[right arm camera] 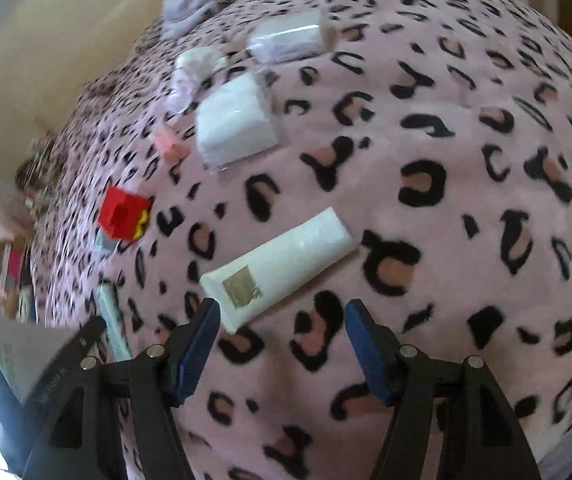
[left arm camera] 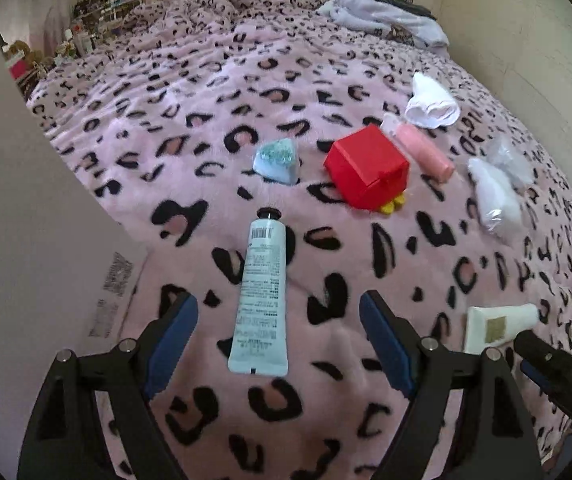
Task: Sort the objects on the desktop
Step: 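Grasp the pale blue tube with the left tool while the right tool grasps the white cream tube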
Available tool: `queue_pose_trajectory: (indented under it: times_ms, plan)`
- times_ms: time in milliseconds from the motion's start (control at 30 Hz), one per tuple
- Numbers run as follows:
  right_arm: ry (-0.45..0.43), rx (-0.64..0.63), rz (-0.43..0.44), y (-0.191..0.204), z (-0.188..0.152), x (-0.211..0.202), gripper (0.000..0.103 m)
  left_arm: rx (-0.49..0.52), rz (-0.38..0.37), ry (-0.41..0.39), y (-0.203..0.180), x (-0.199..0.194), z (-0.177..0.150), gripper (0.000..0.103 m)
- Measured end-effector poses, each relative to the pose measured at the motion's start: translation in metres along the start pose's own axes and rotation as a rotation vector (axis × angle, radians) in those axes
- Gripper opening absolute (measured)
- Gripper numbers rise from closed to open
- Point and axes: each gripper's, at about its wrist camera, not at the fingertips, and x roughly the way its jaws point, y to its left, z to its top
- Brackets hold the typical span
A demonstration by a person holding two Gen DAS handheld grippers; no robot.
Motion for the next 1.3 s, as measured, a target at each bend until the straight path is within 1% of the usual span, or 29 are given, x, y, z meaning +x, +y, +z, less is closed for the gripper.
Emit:
queue_pose_trajectory:
  times_ms: [200, 367, 467, 500, 533, 567, 600, 633, 700, 733, 767, 800, 833, 933, 1067, 1167, 1300]
  plan:
    - [0.005, 0.16, 0.063, -0.004, 0.005, 0.019, 0.067, -0.015, 0.001, 0.014, 0.004, 0.02, 0.0, 0.084]
    - [0.004, 0.193, 0.069, 0.003, 0.008, 0.033, 0.068, -0.028, -0.006, 0.03, 0.007, 0.033, 0.001, 0.084]
    - [0.003, 0.212, 0.072, 0.007, 0.009, 0.041, 0.068, -0.028, -0.002, 0.03, 0.006, 0.037, 0.001, 0.084]
    - [0.004, 0.207, 0.072, 0.009, 0.008, 0.044, 0.067, -0.024, 0.002, 0.03, 0.005, 0.038, 0.0, 0.083]
    - [0.004, 0.197, 0.073, 0.009, 0.007, 0.045, 0.065, -0.019, 0.003, 0.033, 0.003, 0.039, 0.0, 0.079]
    - [0.004, 0.19, 0.077, 0.009, 0.006, 0.046, 0.061, -0.015, 0.003, 0.04, 0.002, 0.041, -0.001, 0.066]
    - [0.005, 0.183, 0.082, 0.008, 0.006, 0.047, 0.059, -0.011, 0.002, 0.047, 0.0, 0.043, -0.002, 0.058]
    - [0.005, 0.175, 0.087, 0.008, 0.005, 0.048, 0.053, -0.008, 0.003, 0.053, -0.002, 0.044, -0.002, 0.052]
    - [0.01, 0.167, 0.102, 0.005, 0.005, 0.049, 0.05, -0.005, 0.016, 0.051, -0.004, 0.045, -0.004, 0.051]
    - [0.012, 0.166, 0.111, 0.004, 0.006, 0.05, 0.048, -0.004, 0.021, 0.049, -0.005, 0.045, -0.004, 0.048]
    - [0.013, 0.165, 0.122, 0.003, 0.007, 0.05, 0.043, -0.006, 0.023, 0.048, -0.006, 0.045, -0.005, 0.04]
    - [0.014, 0.164, 0.133, 0.003, 0.007, 0.05, 0.041, -0.011, 0.02, 0.05, -0.006, 0.045, -0.005, 0.035]
    - [0.014, 0.164, 0.146, 0.002, 0.007, 0.05, 0.038, -0.012, 0.021, 0.05, -0.006, 0.045, -0.005, 0.032]
    - [0.008, 0.152, 0.169, 0.003, 0.01, 0.048, 0.032, -0.008, 0.032, 0.047, -0.008, 0.044, -0.006, 0.032]
    - [-0.011, 0.1, 0.167, 0.009, 0.012, 0.044, 0.024, -0.013, 0.033, 0.046, -0.008, 0.041, -0.007, 0.031]
    - [-0.026, 0.045, 0.158, 0.017, 0.012, 0.038, 0.021, -0.027, 0.021, 0.049, -0.005, 0.038, -0.008, 0.031]
    - [-0.038, -0.027, 0.136, 0.026, 0.014, 0.032, 0.021, -0.048, 0.005, 0.055, 0.0, 0.033, -0.008, 0.031]
